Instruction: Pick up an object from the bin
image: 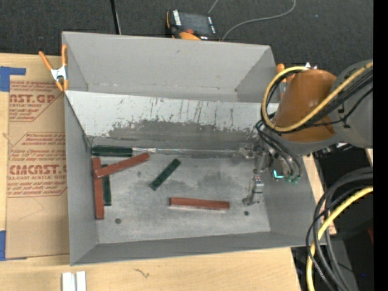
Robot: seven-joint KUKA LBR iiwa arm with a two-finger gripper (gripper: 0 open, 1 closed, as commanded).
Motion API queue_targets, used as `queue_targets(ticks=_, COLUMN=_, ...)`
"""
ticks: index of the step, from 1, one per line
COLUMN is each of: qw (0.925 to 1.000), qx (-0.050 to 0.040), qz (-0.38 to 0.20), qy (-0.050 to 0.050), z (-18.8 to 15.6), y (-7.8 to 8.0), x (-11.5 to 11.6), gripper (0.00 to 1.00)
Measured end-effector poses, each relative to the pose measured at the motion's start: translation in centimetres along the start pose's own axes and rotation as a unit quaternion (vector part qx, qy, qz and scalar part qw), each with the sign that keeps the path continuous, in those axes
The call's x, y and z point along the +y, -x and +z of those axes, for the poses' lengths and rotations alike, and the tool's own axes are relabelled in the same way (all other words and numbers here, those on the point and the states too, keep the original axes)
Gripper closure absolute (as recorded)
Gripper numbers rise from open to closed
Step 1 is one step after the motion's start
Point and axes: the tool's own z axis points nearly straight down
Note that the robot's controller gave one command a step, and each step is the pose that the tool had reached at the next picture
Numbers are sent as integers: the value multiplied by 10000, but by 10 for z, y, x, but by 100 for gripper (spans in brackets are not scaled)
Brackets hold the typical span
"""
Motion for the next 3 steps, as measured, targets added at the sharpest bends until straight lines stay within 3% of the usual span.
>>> queue_targets(ticks=1, qw=9999, qx=18, qz=-125, qy=14, z=68, y=-46, x=49, gripper=0)
queue_targets(ticks=2, qw=9999, qx=-32, qz=-112, qy=-2, z=64, y=-42, x=47, gripper=100)
queue_targets(ticks=3, qw=9984, qx=-76, qz=-569, qy=-7, z=-96, y=-52, x=72, gripper=100)
